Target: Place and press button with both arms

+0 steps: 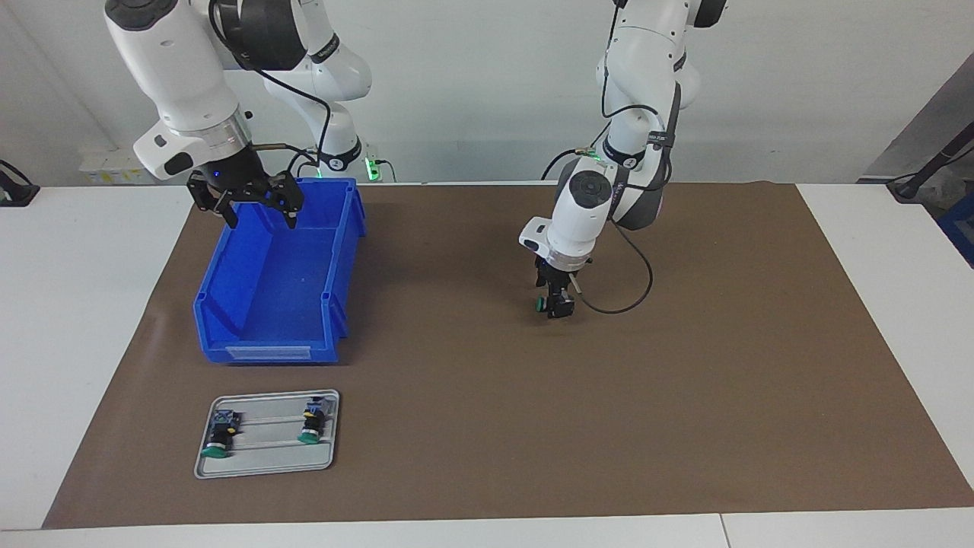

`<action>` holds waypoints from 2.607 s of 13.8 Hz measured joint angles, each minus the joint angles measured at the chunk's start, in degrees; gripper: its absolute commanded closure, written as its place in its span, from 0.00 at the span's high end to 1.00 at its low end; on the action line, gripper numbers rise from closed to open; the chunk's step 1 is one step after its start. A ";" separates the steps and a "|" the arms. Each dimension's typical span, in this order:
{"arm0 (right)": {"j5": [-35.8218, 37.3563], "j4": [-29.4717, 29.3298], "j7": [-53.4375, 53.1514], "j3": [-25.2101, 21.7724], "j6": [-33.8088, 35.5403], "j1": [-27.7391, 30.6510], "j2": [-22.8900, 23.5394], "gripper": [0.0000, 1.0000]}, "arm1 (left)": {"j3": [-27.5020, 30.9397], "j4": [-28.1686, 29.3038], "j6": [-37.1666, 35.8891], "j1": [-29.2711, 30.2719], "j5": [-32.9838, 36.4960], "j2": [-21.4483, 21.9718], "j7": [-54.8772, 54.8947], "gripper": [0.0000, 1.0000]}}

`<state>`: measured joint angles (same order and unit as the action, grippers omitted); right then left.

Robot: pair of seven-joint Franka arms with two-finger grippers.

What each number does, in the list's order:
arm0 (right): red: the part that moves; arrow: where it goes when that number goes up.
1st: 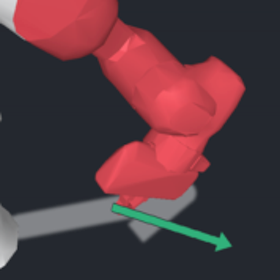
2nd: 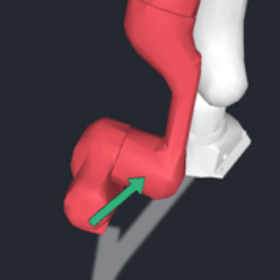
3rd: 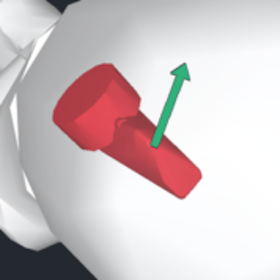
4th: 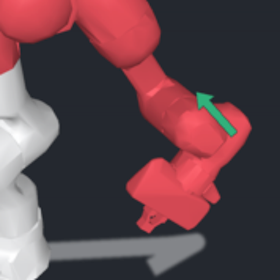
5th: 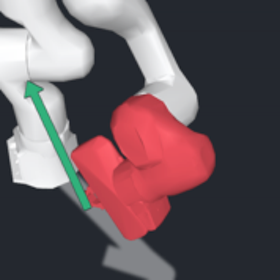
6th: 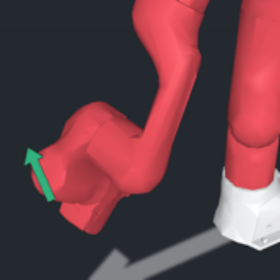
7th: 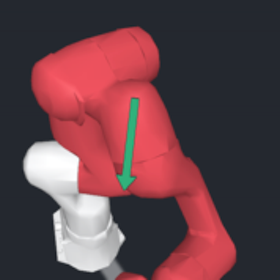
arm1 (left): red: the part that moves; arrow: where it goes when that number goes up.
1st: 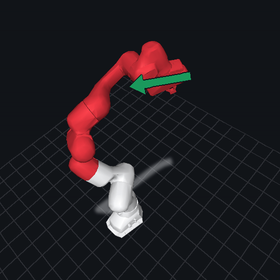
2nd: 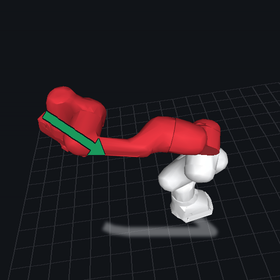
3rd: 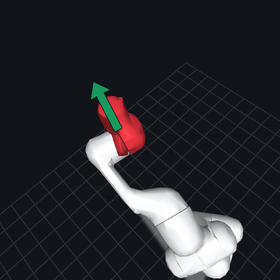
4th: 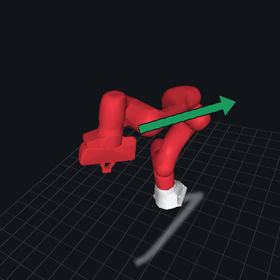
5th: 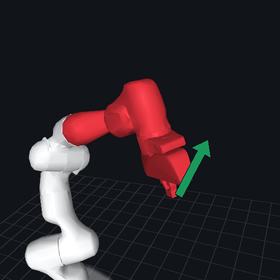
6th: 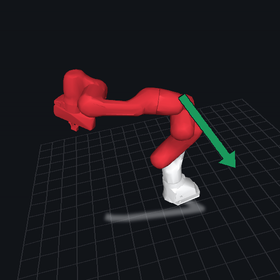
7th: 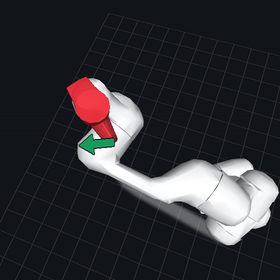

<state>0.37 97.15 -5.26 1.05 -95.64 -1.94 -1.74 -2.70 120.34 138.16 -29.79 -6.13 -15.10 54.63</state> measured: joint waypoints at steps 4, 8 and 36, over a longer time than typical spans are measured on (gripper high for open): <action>0.00 0.01 0.00 0.00 0.00 0.00 -0.02 1.00 | 0.00 2.58 3.38 -1.17 0.00 0.00 0.66 0.83; 0.00 0.03 0.00 0.00 0.00 0.00 -0.03 1.00 | 0.21 2.62 3.63 -1.20 0.00 0.17 1.93 0.72; 0.00 0.07 0.00 0.00 0.00 0.00 -0.06 1.00 | 1.16 -2.87 3.45 9.60 -20.64 1.30 13.10 0.14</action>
<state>0.37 97.22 -5.26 1.05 -95.64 -1.94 -1.80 -1.54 117.47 141.60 -20.19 -26.77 -13.80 67.73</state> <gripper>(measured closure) 0.000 0.656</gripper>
